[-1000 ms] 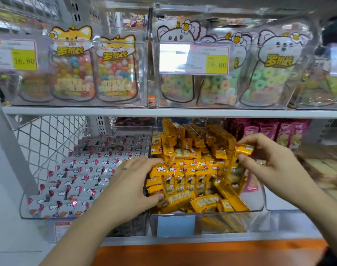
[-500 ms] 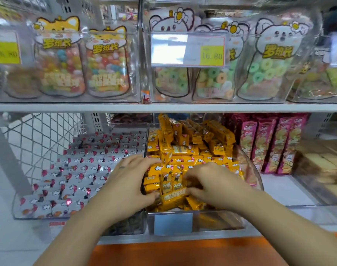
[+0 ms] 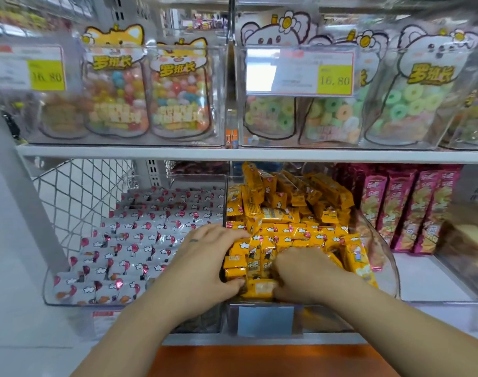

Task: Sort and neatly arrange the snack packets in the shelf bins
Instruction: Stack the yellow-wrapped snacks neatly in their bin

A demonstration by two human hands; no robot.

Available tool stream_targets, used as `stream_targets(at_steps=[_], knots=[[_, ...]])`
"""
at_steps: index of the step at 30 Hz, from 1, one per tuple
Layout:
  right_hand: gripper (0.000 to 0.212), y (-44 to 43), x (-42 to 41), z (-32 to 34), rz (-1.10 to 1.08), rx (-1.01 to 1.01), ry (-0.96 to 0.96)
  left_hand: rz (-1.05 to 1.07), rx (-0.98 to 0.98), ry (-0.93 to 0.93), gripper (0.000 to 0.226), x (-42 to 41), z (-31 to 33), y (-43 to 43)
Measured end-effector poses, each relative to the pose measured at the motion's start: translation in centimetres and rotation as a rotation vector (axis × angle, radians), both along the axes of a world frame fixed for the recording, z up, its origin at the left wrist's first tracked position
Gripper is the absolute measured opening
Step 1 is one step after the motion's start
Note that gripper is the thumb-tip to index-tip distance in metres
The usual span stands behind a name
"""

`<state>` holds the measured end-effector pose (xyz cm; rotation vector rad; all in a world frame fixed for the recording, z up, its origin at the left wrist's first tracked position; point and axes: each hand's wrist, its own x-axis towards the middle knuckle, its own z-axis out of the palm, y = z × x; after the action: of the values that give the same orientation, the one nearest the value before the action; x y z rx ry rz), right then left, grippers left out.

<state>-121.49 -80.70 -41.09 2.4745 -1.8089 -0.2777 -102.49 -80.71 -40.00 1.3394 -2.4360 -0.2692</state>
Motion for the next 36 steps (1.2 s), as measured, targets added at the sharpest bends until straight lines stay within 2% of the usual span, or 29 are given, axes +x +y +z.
stream_targets(at_steps=[2,4,8,13,16,18,20,25,28,32,36], knots=[[0.021,0.3,-0.5,0.4,0.014,-0.068,-0.026,0.002,-0.008,-0.034,0.07,-0.1,0.2,0.1],[0.02,0.6,-0.9,0.7,0.011,-0.053,-0.081,0.002,-0.012,-0.085,0.07,-0.2,0.3,0.1],[0.038,0.3,-0.9,-0.1,-0.042,0.122,-0.057,0.014,-0.024,-0.155,0.072,-0.7,0.5,0.0],[0.031,0.0,-1.1,-0.6,-0.088,0.243,-0.175,0.012,-0.014,-0.111,0.069,-0.5,0.5,0.0],[0.027,0.6,-1.0,0.0,-0.08,0.108,-0.234,0.007,-0.005,-0.071,0.069,-0.2,0.5,-0.1],[0.032,1.3,-1.2,0.4,-0.045,-0.041,-0.318,0.003,-0.002,-0.044,0.07,-0.1,0.5,-0.1],[0.038,2.2,-1.8,1.2,-0.019,-0.184,-0.465,0.002,0.005,-0.028,0.07,0.0,0.5,0.0],[0.028,4.2,-5.7,3.2,-0.053,-0.596,-0.816,0.0,-0.009,-0.01,0.069,-0.1,0.4,0.1],[0.026,4.8,-7.9,3.0,-0.144,-0.761,-0.817,-0.002,-0.014,-0.01,0.068,-0.1,0.3,0.1],[0.027,4.9,-9.0,1.2,-0.199,-0.818,-0.637,-0.001,-0.016,-0.005,0.068,-0.2,0.3,0.0],[0.023,5.3,-9.7,0.5,-0.225,-0.869,-0.659,-0.019,-0.02,0.025,0.067,-0.1,0.2,0.1]])
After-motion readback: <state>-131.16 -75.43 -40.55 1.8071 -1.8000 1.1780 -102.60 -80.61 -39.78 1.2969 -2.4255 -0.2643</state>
